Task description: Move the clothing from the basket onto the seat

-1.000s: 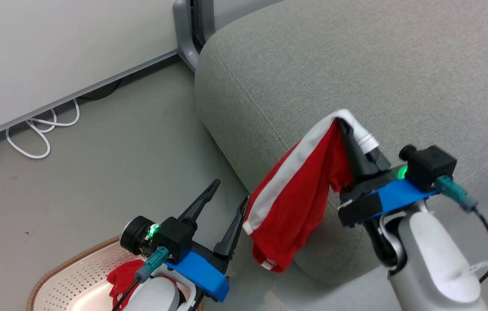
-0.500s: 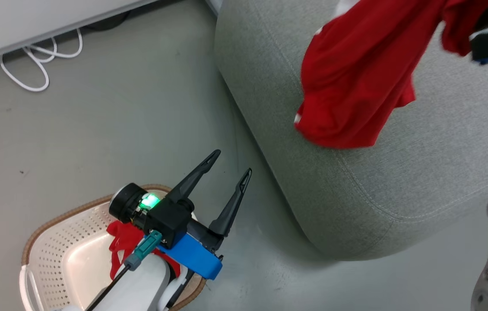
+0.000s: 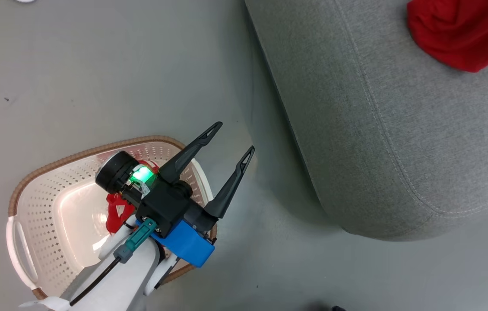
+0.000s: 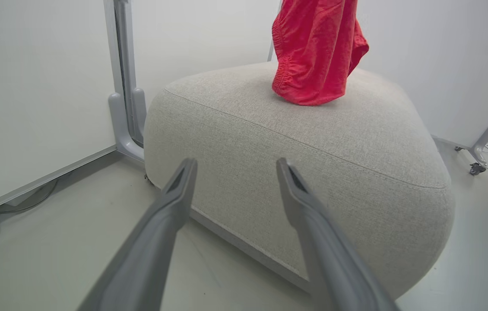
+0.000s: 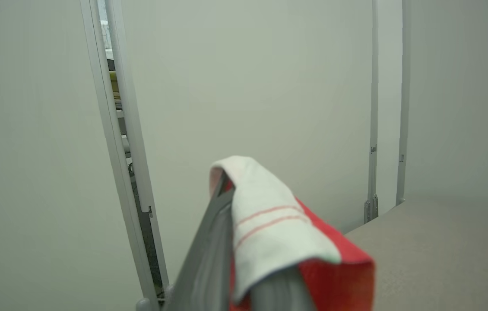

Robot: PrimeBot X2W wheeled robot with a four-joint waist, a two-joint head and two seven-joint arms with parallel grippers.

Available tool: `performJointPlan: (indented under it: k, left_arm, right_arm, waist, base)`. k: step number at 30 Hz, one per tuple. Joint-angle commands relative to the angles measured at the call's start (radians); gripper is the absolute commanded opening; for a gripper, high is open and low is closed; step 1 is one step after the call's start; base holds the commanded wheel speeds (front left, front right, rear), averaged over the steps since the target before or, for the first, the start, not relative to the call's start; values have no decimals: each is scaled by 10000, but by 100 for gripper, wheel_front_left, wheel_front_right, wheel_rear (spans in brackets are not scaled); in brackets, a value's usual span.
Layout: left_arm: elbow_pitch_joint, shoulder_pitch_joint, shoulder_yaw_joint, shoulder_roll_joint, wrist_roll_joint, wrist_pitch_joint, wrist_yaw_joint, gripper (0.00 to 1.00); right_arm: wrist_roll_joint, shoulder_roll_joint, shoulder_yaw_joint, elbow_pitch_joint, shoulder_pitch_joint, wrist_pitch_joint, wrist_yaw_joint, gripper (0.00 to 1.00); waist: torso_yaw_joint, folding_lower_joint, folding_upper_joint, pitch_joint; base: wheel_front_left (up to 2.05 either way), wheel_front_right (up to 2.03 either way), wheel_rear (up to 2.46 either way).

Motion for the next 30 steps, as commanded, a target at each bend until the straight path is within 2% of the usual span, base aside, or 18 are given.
performJointPlan:
  k: [1,9,18,25,26,27,28,29,30]
  left_arm:
    - [-141,-149,30,121,75,74,21,100]
    - [-611,-140,8,420,146,390,143,100]
    - [-745,-335,-166,336,143,533,163,100]
    - [-658,-407,-151,349,58,450,210,100]
    - [-637,-420,-157,331,51,421,211,100]
    - [-611,-432,-170,314,34,402,212,100]
    - [-582,-446,-182,294,23,386,213,100]
    - [-557,-464,-190,271,2,367,214,100]
    - [-536,-481,-196,247,-18,354,219,100]
  right_arm:
    - [-71,-159,-208,252,-69,-94,5,0]
    - [-454,92,-1058,2056,735,-868,5,0]
    - [-1396,3,-1208,4196,1445,-1458,5,0]
    - [-2003,-165,-1360,5120,1404,-1658,5,0]
    - [-2099,-199,-1310,5185,1388,-1698,5,7]
    - [-2173,-218,-1316,5240,1369,-1741,5,30]
    - [-2262,-228,-1289,5281,1366,-1799,5,46]
    - [-2323,-233,-1281,5324,1346,-1828,5,78]
    - [-2384,-244,-1276,5344,1310,-1885,5,100]
  waist:
    - [76,-3,0,372]
    - [49,-3,0,951]
    - [166,-3,0,1201]
    - [365,-3,0,1231]
    - [391,-3,0,1213]
    - [412,-3,0,1193]
    - [431,-3,0,1166]
    - [449,-3,0,1139]
    - [466,-3,0,1116]
  base:
    - [0,0,0]
    - [0,0,0]
    - [0,0,0]
    - [0,0,0]
    - [0,0,0]
    - [0,0,0]
    - [0,0,0]
    - [0,0,0]
    - [0,0,0]
